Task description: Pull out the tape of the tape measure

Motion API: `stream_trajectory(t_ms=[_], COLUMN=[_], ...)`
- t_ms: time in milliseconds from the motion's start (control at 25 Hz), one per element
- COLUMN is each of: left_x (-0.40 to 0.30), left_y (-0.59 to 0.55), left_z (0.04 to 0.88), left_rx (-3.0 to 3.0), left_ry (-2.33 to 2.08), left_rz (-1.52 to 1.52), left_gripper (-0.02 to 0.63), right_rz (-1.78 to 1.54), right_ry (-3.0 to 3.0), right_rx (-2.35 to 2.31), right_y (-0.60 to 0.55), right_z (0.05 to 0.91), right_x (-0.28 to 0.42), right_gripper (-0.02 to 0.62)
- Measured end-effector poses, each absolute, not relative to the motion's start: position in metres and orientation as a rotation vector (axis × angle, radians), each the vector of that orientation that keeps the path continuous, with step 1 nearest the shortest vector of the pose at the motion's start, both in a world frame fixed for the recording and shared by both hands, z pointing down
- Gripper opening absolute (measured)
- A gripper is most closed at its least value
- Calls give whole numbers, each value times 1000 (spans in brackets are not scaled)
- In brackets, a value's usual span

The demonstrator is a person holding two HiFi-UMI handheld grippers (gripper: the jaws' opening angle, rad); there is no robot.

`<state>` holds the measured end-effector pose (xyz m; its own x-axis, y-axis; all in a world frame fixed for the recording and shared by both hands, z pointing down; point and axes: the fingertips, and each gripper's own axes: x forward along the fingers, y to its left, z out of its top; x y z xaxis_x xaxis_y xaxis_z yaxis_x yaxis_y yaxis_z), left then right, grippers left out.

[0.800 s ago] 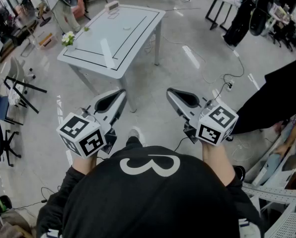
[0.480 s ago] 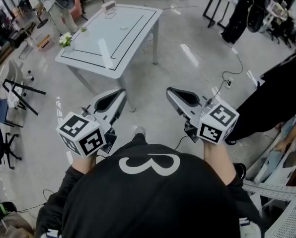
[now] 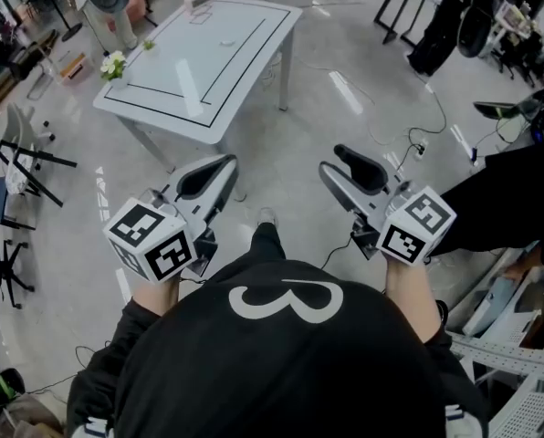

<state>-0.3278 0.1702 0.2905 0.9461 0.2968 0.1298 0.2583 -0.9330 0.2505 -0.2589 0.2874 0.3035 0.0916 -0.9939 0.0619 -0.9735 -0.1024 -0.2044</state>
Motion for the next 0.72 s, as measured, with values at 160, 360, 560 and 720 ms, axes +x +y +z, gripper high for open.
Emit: stream_trajectory(t_ms=[160,360,560,720], left_x=[-305,-264,-209,-161], left_y=[152,122,81,37], left_z=[301,314,340,362], left_rx=[2873,2882,2843,2802], left_ry=[394,415,407,365], left_rz=[263,299,371,422], left_gripper=[-2,114,186,198], right_rz=[-324,-387,-504,-637], right_ry=[1993,2020,2024,2014], right_rx=[-2272,-2313,-2302,-2304], right_y=[275,243,208,175], right_z=[315,332,352,372], right_x=[-230,-185,-129,-74], right_gripper=[213,267,297,322])
